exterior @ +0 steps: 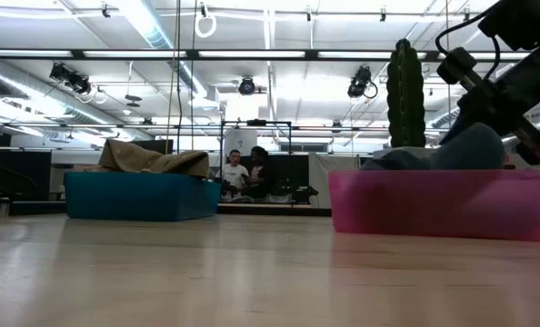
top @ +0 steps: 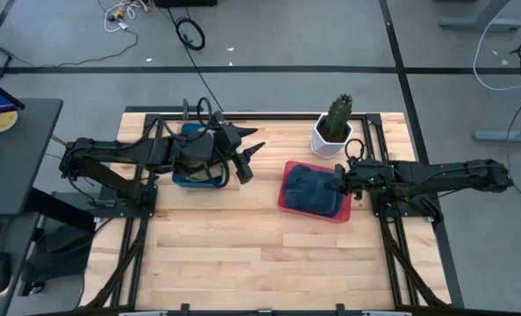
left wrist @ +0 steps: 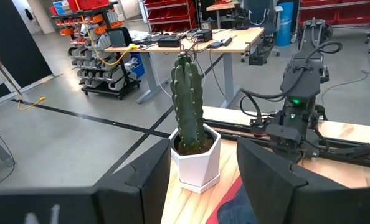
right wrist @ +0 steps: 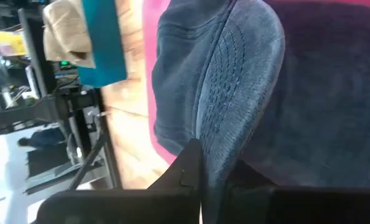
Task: Pick & Place hat
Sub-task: Put the blue cap into the red bin
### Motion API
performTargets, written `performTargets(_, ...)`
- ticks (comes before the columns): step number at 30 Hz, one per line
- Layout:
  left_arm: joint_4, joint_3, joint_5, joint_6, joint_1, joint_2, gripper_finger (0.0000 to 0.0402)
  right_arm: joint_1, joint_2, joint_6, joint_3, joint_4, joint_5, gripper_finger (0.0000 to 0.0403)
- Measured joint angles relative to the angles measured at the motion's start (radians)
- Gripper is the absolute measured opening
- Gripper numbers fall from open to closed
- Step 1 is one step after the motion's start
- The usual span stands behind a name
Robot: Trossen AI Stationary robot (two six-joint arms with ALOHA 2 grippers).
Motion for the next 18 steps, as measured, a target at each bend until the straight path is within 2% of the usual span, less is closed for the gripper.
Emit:
performTargets(12,-0.001,0.000,0.000,0.001,0.002,0.000,0.0188,0.000,0.003,0.025,-0.001,-0.143,-0.018,0.0063)
performTargets(15,-0.001,0.000,0.000,0.001,0.002,0.000,0.0188,0.000,0.005,0.018,-0.003,-0.152,-0.031,0.0097)
performTargets(18,-0.001,0.000,0.000,0.001,0.002,0.000,0.0188,0.000,0.006,0.009,-0.004,-0.155,-0.058,0.0148)
